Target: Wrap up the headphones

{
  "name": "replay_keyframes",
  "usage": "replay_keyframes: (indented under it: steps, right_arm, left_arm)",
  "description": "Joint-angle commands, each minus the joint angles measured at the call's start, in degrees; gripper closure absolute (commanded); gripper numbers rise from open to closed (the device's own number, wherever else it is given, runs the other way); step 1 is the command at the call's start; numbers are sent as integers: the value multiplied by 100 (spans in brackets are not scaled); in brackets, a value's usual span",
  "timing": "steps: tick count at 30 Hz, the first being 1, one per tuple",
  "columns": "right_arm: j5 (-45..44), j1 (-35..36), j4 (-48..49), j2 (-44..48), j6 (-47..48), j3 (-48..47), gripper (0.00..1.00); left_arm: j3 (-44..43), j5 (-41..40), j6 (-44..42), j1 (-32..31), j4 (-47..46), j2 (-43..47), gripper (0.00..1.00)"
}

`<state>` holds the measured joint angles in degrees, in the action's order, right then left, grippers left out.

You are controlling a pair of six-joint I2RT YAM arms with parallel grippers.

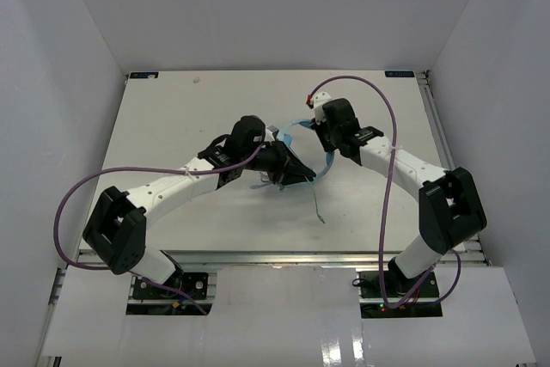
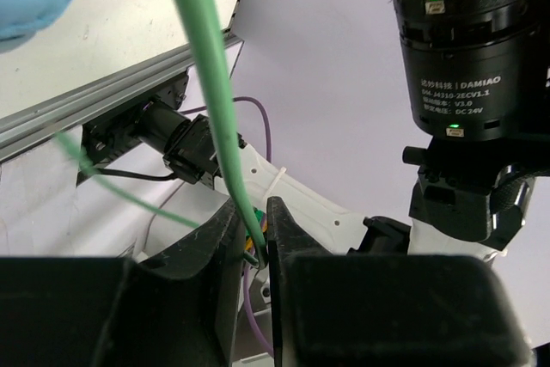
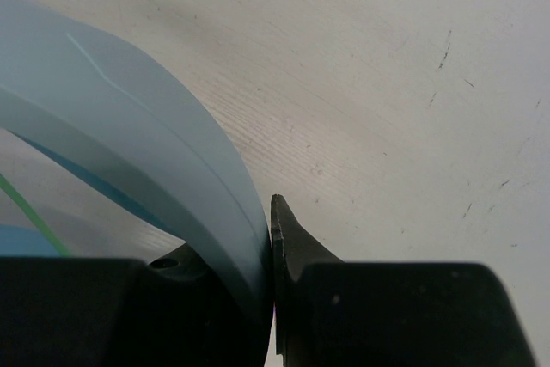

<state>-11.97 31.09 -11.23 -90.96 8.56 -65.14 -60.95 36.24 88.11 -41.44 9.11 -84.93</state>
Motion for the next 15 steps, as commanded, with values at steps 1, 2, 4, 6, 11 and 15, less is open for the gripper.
replay_keyframes:
  steps: [1, 2, 4, 6, 11, 15]
  right_arm:
    - [37, -42, 297, 64, -317, -347, 92]
    - [37, -43, 297, 70, -312, -342, 92]
    - [58, -63, 290, 70, -325, -355, 92]
    - [86, -91, 277, 64, -340, -364, 92]
    - [176, -139, 232, 87, -388, -405, 92]
    - [350, -176, 138, 65, -479, -481, 92]
  left_arm:
    - [-129, -122, -94, -159, 186, 146, 73]
    - [-170, -135, -138, -172, 227, 135, 73]
    - [-150, -156, -201, -193, 353, 163, 73]
    - [-82, -163, -232, -192, 404, 216, 73]
    - [164, -222, -255, -232, 432, 258, 74]
    - [141, -359, -388, -326, 450, 141, 75]
